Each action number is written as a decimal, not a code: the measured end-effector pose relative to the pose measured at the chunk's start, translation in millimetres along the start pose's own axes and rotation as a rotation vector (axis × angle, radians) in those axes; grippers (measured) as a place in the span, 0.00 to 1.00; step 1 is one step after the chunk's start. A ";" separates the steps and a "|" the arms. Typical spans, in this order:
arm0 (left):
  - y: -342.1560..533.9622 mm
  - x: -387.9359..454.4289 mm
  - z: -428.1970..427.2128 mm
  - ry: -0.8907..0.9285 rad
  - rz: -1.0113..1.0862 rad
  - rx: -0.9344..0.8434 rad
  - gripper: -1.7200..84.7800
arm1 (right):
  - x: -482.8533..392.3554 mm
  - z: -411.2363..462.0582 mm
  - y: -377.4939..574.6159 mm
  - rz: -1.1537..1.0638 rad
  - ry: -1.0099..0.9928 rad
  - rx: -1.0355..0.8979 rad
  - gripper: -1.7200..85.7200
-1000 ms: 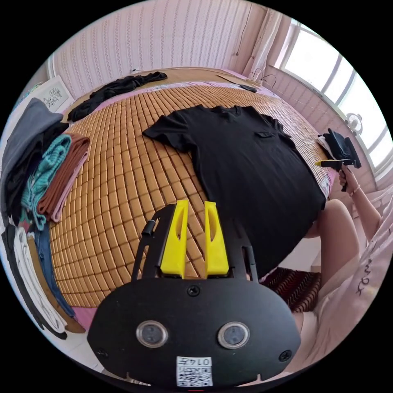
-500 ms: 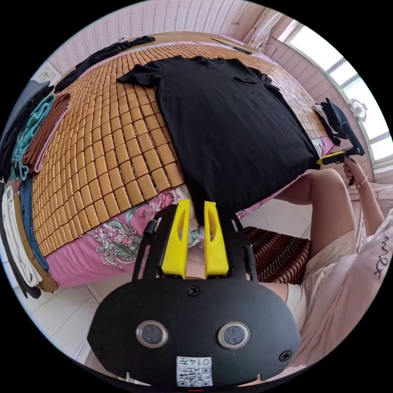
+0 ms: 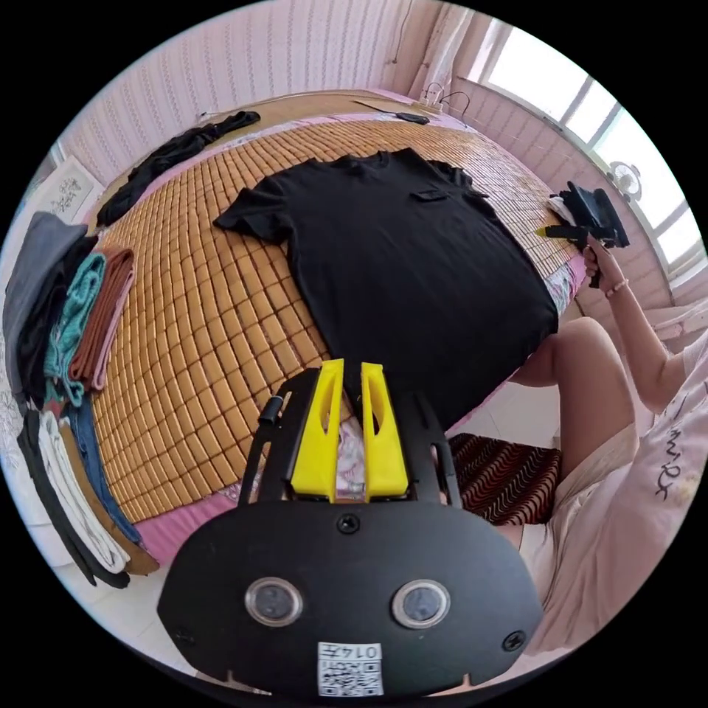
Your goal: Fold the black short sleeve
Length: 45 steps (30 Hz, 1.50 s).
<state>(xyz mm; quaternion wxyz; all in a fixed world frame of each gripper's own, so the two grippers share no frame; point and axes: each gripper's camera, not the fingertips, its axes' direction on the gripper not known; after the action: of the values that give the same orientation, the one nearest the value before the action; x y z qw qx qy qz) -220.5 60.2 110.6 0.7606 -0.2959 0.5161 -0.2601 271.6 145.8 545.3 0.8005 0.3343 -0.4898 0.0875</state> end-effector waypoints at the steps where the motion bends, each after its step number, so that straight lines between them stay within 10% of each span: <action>1: -23.3 5.5 -0.3 -0.005 0.035 0.018 0.08 | -0.8 1.0 -12.2 -0.031 -0.003 0.075 0.13; 14: -322.7 164.1 46.0 0.099 0.448 0.330 0.10 | 55.2 37.3 -56.8 0.097 -0.075 0.230 0.13; 23: -456.1 253.0 134.4 0.178 0.381 0.217 0.10 | 81.7 37.2 -50.6 0.186 -0.214 0.253 0.04; 32: -490.7 301.7 204.6 0.042 0.438 0.003 0.07 | 63.5 41.2 -65.6 0.095 -0.163 0.186 0.05; 45: -379.6 217.7 102.8 0.007 0.419 0.266 0.02 | 26.1 16.2 -74.2 -0.261 -0.392 0.254 0.02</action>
<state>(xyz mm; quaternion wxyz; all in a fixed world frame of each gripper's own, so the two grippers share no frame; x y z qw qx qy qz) -85.9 -335.6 276.0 0.8283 -0.0786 0.5302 -0.1635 307.8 74.4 538.7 0.6466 0.5028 -0.5733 -0.0222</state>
